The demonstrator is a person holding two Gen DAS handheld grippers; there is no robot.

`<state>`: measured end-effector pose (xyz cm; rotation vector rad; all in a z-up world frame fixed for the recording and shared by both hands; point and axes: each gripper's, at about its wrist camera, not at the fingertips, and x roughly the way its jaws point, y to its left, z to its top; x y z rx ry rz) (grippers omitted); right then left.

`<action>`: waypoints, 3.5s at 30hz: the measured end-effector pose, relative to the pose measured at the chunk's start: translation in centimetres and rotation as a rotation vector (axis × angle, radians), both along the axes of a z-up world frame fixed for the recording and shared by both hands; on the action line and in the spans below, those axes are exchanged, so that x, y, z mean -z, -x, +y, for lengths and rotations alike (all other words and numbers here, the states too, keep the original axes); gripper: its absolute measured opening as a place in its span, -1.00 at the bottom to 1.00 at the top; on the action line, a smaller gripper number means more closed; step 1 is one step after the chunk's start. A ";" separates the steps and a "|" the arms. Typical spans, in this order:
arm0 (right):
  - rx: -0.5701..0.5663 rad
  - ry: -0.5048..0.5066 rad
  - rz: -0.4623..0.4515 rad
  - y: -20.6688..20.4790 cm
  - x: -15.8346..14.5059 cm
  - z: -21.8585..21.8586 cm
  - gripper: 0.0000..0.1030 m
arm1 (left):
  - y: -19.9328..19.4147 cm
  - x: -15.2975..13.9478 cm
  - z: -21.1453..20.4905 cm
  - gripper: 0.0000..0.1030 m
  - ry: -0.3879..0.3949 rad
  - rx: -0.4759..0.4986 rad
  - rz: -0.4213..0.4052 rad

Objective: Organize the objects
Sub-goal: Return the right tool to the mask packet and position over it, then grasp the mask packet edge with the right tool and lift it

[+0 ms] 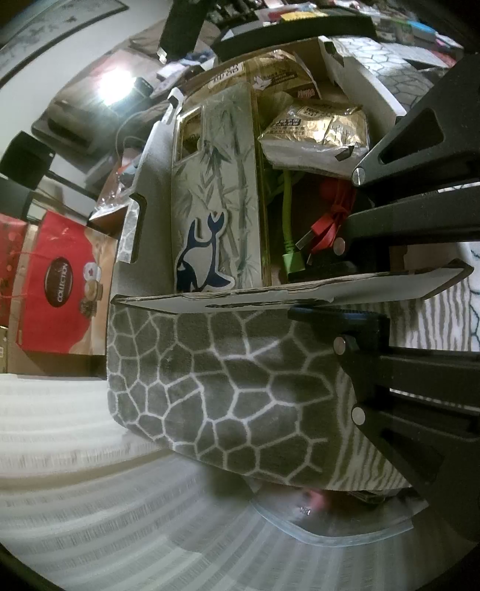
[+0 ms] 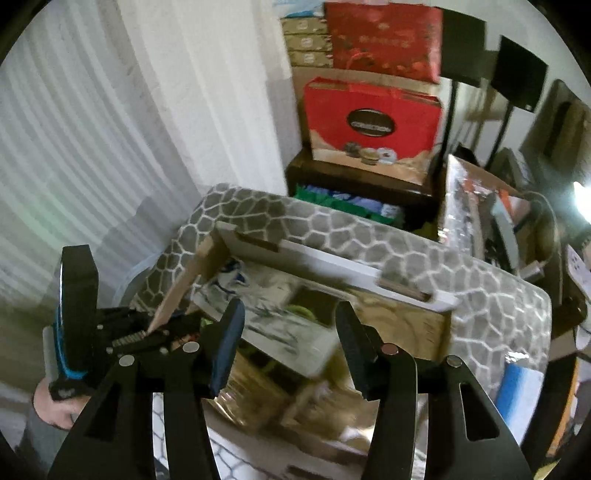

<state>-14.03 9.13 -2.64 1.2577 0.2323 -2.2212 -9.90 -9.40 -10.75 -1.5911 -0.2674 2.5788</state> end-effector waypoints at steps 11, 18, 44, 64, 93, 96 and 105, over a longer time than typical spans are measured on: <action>0.144 -0.086 0.046 -1.6 -1.0 9.3 0.02 | 0.0 0.0 0.0 -0.79 0.000 -0.001 0.000; 0.235 -0.100 0.024 -1.5 -0.2 15.1 0.02 | -0.1 0.0 0.1 -0.79 0.012 0.017 0.008; 0.540 -0.257 -0.108 1.2 9.4 25.2 0.63 | 0.1 0.0 -0.3 -0.79 -0.009 0.012 0.002; 0.547 -0.308 -0.064 1.0 9.9 24.7 0.53 | 0.1 0.0 -0.3 -0.79 -0.008 0.010 0.002; 0.513 -0.223 -0.100 0.8 9.9 23.9 -0.34 | 0.1 0.0 -0.3 -0.79 -0.009 0.008 0.003; 0.530 -0.222 -0.111 0.9 9.6 24.8 -0.66 | 0.1 0.0 -0.4 -0.79 -0.010 0.007 0.003; 0.475 -0.113 -0.039 -0.4 5.7 24.2 -0.75 | 0.1 0.0 -0.4 -0.79 -0.010 0.007 0.002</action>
